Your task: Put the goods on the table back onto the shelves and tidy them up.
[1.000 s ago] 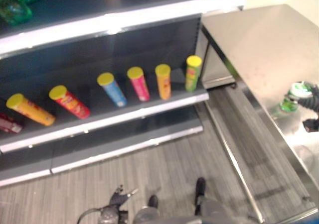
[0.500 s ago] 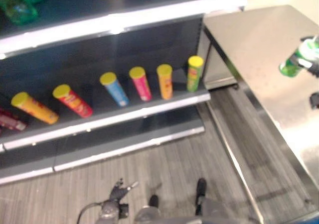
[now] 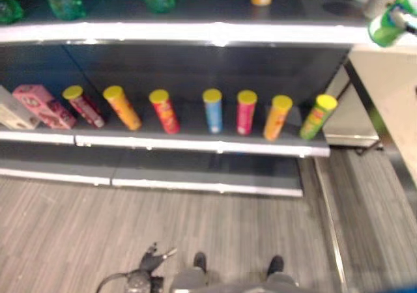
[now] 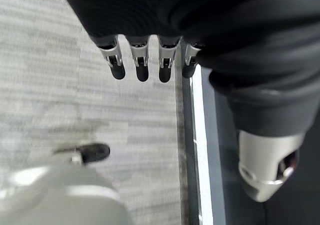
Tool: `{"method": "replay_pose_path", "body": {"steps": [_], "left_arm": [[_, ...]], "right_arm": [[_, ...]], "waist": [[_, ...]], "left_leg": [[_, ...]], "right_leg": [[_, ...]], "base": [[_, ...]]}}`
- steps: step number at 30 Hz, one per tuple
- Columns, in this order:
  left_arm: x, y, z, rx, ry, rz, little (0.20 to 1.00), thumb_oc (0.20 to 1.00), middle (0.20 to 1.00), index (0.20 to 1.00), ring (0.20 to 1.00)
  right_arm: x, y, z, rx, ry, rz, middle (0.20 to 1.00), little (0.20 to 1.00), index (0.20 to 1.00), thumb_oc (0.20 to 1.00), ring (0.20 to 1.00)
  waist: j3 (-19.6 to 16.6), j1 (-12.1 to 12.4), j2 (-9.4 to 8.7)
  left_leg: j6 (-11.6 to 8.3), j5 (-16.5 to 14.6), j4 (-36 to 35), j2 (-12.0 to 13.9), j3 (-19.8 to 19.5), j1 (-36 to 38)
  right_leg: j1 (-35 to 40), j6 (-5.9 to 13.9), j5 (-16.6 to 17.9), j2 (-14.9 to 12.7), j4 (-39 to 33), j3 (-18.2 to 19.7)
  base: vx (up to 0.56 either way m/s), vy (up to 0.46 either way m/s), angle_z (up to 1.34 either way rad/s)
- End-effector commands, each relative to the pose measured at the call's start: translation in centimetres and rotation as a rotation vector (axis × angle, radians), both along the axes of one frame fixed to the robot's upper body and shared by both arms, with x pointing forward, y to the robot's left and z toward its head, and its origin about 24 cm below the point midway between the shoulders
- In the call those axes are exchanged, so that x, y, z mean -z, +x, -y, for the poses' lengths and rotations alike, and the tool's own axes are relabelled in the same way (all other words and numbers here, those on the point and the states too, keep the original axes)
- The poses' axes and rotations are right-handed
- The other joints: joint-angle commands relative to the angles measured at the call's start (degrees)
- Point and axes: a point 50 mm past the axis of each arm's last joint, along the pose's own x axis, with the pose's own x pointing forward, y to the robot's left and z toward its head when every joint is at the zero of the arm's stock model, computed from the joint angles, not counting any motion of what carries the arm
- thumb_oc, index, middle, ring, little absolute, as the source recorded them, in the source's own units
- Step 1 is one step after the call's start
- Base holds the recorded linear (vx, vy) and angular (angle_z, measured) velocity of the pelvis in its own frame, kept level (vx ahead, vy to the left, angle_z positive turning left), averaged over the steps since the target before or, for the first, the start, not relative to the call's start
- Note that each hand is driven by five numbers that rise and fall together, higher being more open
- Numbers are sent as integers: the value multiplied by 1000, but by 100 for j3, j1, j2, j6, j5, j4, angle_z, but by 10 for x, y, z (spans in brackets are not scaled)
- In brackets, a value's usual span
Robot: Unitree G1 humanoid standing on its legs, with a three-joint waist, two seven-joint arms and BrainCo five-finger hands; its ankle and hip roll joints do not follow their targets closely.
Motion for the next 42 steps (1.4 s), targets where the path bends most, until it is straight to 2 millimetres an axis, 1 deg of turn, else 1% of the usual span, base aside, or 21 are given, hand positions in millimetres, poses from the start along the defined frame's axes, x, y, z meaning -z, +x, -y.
{"method": "replay_pose_path", "body": {"steps": [1, 2, 3, 4, 5, 6, 7, 9, 10, 12, 13, 16, 20, 22, 26, 29, 34, 35, 36, 40, 42], "left_arm": [[-9, 9, -19, 42, 64, 30, 1000, 1000, 1000, 1000, 1000], [-10, 9, -23, 36, 74, 33, 1000, 1000, 1000, 1000, 1000], [-13, 11, -29, 36, 90, 38, 1000, 1000, 1000, 1000, 1000], [-14, 14, -31, 32, 93, 46, 1000, 1000, 1000, 1000, 1000], [-14, 14, -30, 31, 92, 47, 1000, 1000, 1000, 1000, 1000], [-20, 21, -39, 21, 115, 69, 1000, 1000, 1000, 1000, 1000], [-18, 19, -38, 16, 103, 66, 1000, 1000, 1000, 1000, 1000], [-18, 19, -36, 12, 99, 65, 1000, 1000, 1000, 1000, 1000], [-16, 19, -33, 9, 90, 65, 1000, 1000, 1000, 1000, 1000], [-15, 18, -30, 5, 77, 62, 1000, 1000, 1000, 1000, 1000], [-13, 18, -26, 10, 69, 58, 1000, 1000, 1000, 1000, 1000], [-11, 16, -22, 17, 56, 47, 1000, 1000, 1000, 1000, 1000], [-9, 13, -20, 25, 53, 29, 1000, 1000, 1000, 1000, 1000], [-8, 11, -19, 29, 52, 20, 1000, 1000, 1000, 1000, 1000], [-7, 10, -20, 30, 49, 14, 1000, 1000, 1000, 1000, 1000], [-6, 7, -20, 27, 49, 0, 1000, 1000, 1000, 1000, 1000], [-5, 7, -20, 17, 50, -4, 1000, 1000, 1000, 1000, 1000], [-6, 7, -21, 7, 50, -1, 1000, 1000, 1000, 1000, 1000], [-6, 7, -21, 7, 50, -1, 1000, 1000, 1000, 1000, 1000], [-5, 5, -23, -12, 58, -7, 1000, 1000, 1000, 1000, 1000], [-5, 6, -24, -15, 61, -7, 1000, 1000, 1000, 1000, 1000]], "right_arm": [[-27, 8, 10, 40, 51, 36, 200, 200, 200, 200, 200], [-31, 12, 10, 43, 52, 26, 200, 200, 200, 200, 200], [-35, 16, 13, 59, 58, 8, 200, 200, 200, 200, 200], [-42, 18, 12, 66, 48, 6, 200, 200, 200, 200, 200], [-42, 18, 12, 65, 47, 6, 200, 200, 200, 200, 200], [-60, 21, 22, 127, 50, 13, 200, 200, 200, 200, 200], [-59, 27, 29, 150, 87, -22, 200, 200, 200, 200, 200], [-57, 30, 28, 148, 95, -33, 200, 200, 200, 200, 200], [-55, 36, 30, 157, 109, -69, 200, 200, 200, 200, 200], [-55, 42, 32, 172, 115, -104, 200, 200, 200, 200, 200], [-55, 44, 36, 192, 122, -128, 200, 200, 200, 200, 200], [-50, 48, 34, 173, 115, -185, 200, 200, 200, 200, 200], [-49, 52, 31, 134, 132, -217, 200, 200, 200, 200, 200], [-41, 57, 28, 101, 157, -257, 200, 200, 200, 200, 200], [-36, 62, 27, 99, 160, -300, 200, 200, 200, 200, 200], [-30, 70, 25, 118, 169, -330, 200, 200, 200, 200, 200], [-22, 79, 29, 175, 195, -361, 200, 200, 200, 200, 200], [-18, 82, 36, 231, 218, -376, 200, 200, 200, 200, 200], [-18, 82, 36, 230, 217, -376, 200, 200, 200, 200, 200], [-15, 86, 48, 315, 279, -390, 200, 200, 200, 200, 200], [-12, 86, 53, 359, 276, -403, 200, 200, 200, 200, 200]], "waist": [[-276, 263, -100], [-265, 249, -114], [-219, 258, -132], [-218, 236, -117], [-223, 229, -111], [-145, 211, -156], [-121, 226, -217], [-149, 222, -240], [-218, 233, -309], [-260, 234, -336], [-284, 234, -365], [-327, 214, -390], [-348, 208, -403], [-359, 222, -417], [-368, 244, -432], [-377, 294, -420], [-381, 344, -406], [-373, 382, -398], [-374, 378, -397], [-368, 470, -392], [-366, 505, -392]], "left_leg": [[-283, -449, -146, 246, -425, -41], [-267, -417, -168, 227, -486, -77], [-286, -402, -206, 255, -570, -51], [-299, -378, -221, 270, -602, -85], [-298, -377, -221, 270, -602, -91], [-343, -359, -129, 308, -693, -188], [-382, -360, -57, 300, -770, -189], [-414, -361, -73, 317, -782, -175], [-468, -355, -73, 383, -770, -165], [-508, -341, -106, 454, -806, -117], [-542, -322, -134, 504, -825, -85], [-580, -294, -223, 570, -843, -27], [-605, -286, -252, 606, -829, 7], [-613, -283, -267, 624, -829, 27], [-618, -280, -281, 629, -828, 36], [-617, -271, -295, 624, -839, 37], [-607, -249, -301, 607, -863, -13], [-605, -237, -301, 593, -878, -43], [-605, -236, -301, 593, -880, -45], [-607, -212, -301, 570, -946, -138], [-612, -204, -301, 562, -982, -164]], "right_leg": [[129, 292, -672, -248, 975, 282], [21, 266, -597, -211, 1044, 406], [-105, 197, -708, -1, 1012, 632], [-222, 191, -706, 126, 883, 765], [-227, 191, -704, 127, 880, 764], [-287, 231, -762, 442, 347, 1097], [-202, 180, -785, 551, 246, 1216], [-130, 171, -752, 582, 146, 1169], [-5, 159, -727, 631, -24, 1062], [111, 123, -739, 700, -129, 1021], [188, 106, -747, 742, -188, 957], [270, 94, -768, 779, -240, 880], [311, 88, -776, 794, -272, 821], [326, 83, -775, 789, -274, 798], [349, 81, -782, 786, -277, 761], [359, 85, -767, 771, -293, 726], [327, 84, -755, 761, -300, 701], [312, 85, -744, 761, -306, 679], [311, 85, -744, 761, -307, 678], [290, 86, -740, 750, -326, 606], [292, 87, -748, 749, -323, 562]], "base": [[13, 84, 15], [7, 24, 19], [-13, -24, 27], [-7, -33, 27], [-15, -79, 26], [25, -89, 37], [47, -114, 31], [57, -69, 38], [60, -87, 21], [73, -103, 16], [61, -83, 20], [37, -40, 7], [23, -23, 8], [0, 0, 0], [9, 2, 2], [0, 0, 0], [9, 5, 2], [16, 4, 4], [0, 0, 0], [17, 3, 12], [18, 6, 17]]}}
